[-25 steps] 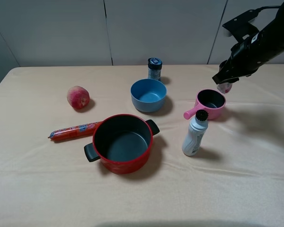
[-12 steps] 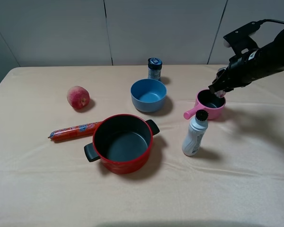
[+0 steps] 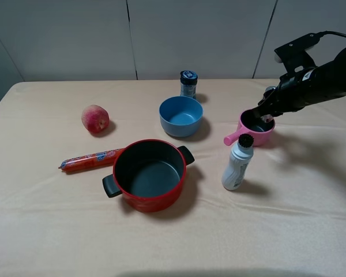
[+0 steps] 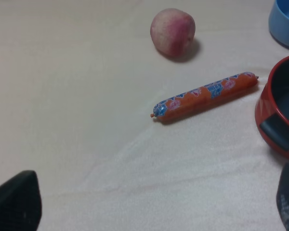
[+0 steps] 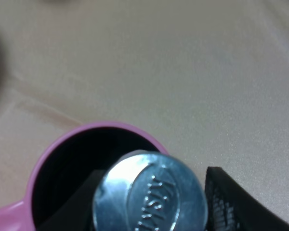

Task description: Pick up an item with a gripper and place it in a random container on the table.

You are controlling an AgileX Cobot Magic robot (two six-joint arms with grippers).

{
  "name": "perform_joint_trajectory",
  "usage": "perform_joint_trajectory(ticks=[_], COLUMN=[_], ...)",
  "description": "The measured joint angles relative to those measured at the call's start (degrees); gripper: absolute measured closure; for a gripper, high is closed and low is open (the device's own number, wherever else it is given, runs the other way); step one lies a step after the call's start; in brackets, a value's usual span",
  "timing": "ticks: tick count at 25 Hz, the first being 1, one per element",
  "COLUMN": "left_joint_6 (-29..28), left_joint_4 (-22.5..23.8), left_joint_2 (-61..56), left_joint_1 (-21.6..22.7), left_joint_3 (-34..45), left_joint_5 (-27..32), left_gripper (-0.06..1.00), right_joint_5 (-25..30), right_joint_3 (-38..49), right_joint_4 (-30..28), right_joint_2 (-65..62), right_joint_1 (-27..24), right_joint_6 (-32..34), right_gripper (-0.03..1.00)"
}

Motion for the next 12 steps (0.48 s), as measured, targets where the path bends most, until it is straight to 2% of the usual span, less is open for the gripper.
perform_joint_trajectory(ticks=[12], left_joint_6=[0.0], left_joint_4=[0.0], left_joint_2=[0.0], left_joint_1=[0.0], left_joint_3=[0.0], left_joint_5=[0.0], left_gripper=[-0.05], right_joint_5=[0.0], right_joint_3=[0.0], right_joint_4=[1.54], right_joint_2=[0.0], right_joint_1=[0.0], right_joint_6=[0.0], right_gripper=[0.65])
